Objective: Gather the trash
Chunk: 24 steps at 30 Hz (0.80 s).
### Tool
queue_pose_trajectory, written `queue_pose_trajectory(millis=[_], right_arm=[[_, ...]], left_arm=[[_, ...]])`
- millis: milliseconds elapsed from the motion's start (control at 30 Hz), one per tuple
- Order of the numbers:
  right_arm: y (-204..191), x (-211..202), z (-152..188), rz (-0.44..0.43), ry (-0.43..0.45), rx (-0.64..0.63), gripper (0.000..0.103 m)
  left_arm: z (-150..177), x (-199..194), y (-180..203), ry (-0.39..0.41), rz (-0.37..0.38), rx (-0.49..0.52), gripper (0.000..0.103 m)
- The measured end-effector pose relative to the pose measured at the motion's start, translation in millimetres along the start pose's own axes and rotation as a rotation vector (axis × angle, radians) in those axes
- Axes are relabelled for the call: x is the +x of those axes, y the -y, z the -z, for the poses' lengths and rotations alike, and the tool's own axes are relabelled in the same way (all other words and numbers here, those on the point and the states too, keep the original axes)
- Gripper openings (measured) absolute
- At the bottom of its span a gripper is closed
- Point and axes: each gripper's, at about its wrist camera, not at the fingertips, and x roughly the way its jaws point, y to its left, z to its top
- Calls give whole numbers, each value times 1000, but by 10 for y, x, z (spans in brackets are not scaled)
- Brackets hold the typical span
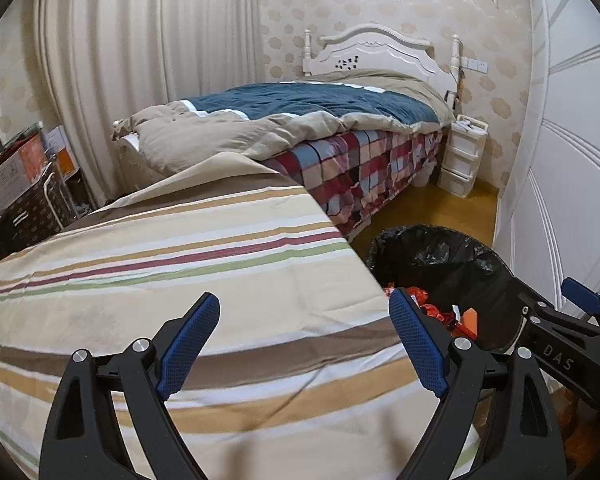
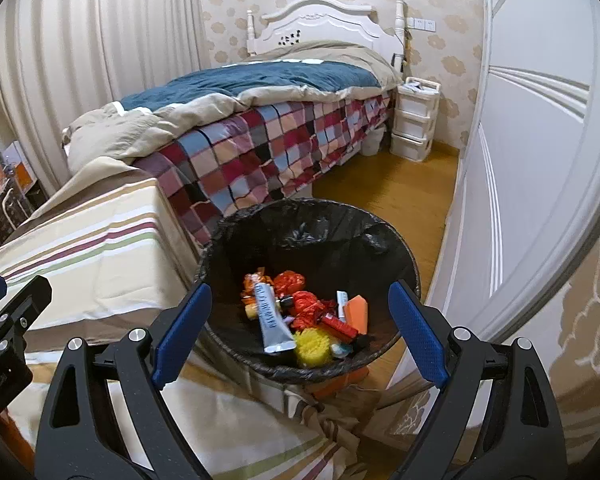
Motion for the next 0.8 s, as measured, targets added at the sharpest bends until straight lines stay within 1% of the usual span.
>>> queue_pose_trajectory(millis=[467,800], right_arm=[[-192,-568,100,-38,79,-45,88],[-262,-761,148,-49,100,-68,89]], left_arm=[[201,-492,-312,51,-26,-50,86],[224,-639,-374,76,-31,-61,87]])
